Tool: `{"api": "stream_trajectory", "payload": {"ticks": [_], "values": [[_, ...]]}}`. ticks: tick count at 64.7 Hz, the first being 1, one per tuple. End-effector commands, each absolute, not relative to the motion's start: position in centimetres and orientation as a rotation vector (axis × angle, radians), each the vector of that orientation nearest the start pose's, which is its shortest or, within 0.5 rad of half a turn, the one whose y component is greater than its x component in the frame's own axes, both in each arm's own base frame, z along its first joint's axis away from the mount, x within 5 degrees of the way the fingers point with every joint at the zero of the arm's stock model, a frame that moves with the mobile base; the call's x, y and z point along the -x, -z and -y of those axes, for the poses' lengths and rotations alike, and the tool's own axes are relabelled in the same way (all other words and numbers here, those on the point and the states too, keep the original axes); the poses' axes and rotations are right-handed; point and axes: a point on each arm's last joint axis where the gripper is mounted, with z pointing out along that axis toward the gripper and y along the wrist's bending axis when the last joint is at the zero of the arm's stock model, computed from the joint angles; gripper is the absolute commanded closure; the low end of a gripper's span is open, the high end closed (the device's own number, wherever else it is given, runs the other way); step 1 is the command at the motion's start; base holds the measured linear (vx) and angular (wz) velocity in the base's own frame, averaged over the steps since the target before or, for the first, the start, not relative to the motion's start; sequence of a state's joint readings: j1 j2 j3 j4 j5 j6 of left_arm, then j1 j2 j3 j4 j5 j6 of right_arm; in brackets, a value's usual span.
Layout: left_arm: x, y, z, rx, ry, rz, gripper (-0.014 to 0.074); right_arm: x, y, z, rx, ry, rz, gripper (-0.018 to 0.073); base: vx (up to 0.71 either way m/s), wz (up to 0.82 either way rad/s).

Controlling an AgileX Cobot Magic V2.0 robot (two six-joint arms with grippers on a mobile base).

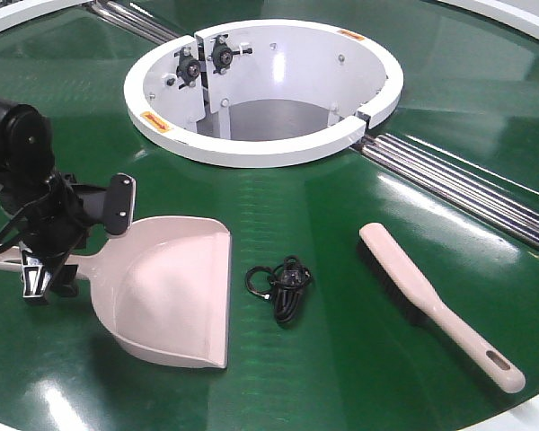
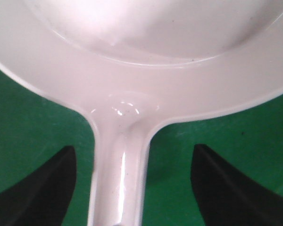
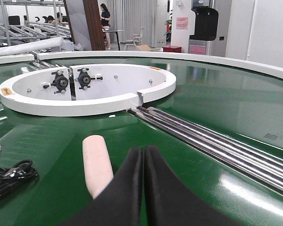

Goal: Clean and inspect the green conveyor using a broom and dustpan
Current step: 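Reach the left gripper to the pink dustpan handle and grasp it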

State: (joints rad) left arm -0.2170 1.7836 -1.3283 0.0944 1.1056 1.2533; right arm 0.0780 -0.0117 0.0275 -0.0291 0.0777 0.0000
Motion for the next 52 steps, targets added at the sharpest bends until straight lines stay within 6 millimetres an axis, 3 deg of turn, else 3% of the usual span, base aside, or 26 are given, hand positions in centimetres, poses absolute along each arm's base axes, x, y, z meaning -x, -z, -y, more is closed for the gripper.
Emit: {"api": "stream_trajectory", "payload": {"ticks": [1, 17, 31, 42, 52], "values": [[-34.5, -24.4, 6.9, -2.081, -0.245, -2.224, 0.0107, -5.6, -20.4, -0.4, 0.081, -0.028, -1.489, 0.0568, 0.00, 0.00], [-35.1, -22.9, 7.0, -2.100, -0.230, -2.250, 0.0160, -5.6, -20.4, -0.4, 0.081, -0.028, -1.490, 0.0568, 0.00, 0.00], [-35.3, -22.0, 7.0, -2.124, -0.216, -2.268, 0.0399, -5.6, -20.4, -0.4, 0.081, -0.028, -1.490, 0.0568, 0.00, 0.00], [-34.9, -22.5, 6.5, -2.179, -0.261, -2.283, 0.0598, -5.6, -20.4, -0.4, 0.081, -0.028, -1.490, 0.0568, 0.00, 0.00], [-34.5, -23.4, 6.2, -2.191, -0.294, -2.285, 0.0605, -5.6, -20.4, -0.4, 0.081, -0.028, -1.490, 0.0568, 0.00, 0.00]]}}
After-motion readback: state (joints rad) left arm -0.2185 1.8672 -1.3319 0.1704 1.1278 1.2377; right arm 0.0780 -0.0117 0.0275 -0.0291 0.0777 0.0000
